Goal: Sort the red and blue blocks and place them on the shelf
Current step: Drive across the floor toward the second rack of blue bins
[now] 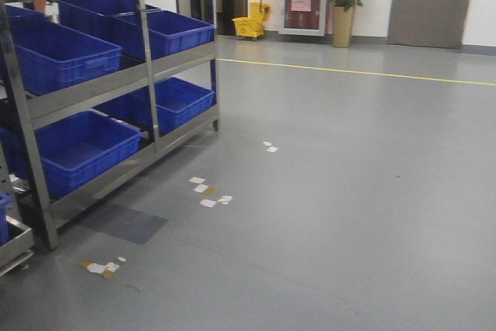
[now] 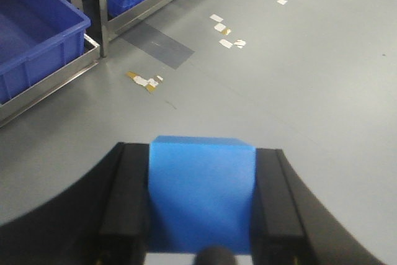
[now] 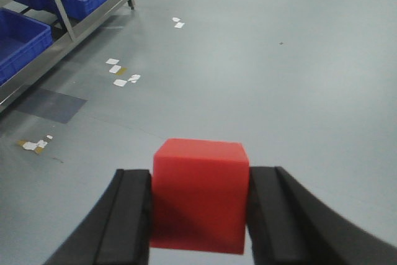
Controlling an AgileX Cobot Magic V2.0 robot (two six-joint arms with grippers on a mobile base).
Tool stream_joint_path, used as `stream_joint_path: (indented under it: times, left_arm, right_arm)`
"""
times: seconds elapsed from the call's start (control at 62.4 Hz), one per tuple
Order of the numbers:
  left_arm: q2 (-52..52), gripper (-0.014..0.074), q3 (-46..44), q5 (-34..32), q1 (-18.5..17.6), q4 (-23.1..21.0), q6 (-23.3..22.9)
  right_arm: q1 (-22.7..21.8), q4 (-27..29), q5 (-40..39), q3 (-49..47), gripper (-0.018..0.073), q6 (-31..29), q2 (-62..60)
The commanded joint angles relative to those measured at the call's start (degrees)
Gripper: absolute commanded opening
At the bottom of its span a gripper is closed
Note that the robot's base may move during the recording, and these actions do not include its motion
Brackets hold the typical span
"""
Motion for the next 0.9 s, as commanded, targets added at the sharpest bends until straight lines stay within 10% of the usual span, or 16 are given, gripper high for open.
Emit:
stream_joint_path:
  times: [0.0, 0.881]
  left_arm:
    - [0.1, 0.0125, -1.7, -4.3, 0.2, 0.5, -0.2]
    - [0.1, 0.0125, -1.7, -4.3, 0.2, 0.5, -0.2]
  right_arm:
    - [-0.3, -0.5, -5.2, -1.5, 0.0049, -0.2, 0.0]
    - [-0.3, -0.5, -5.2, -1.5, 0.0049, -0.2, 0.0]
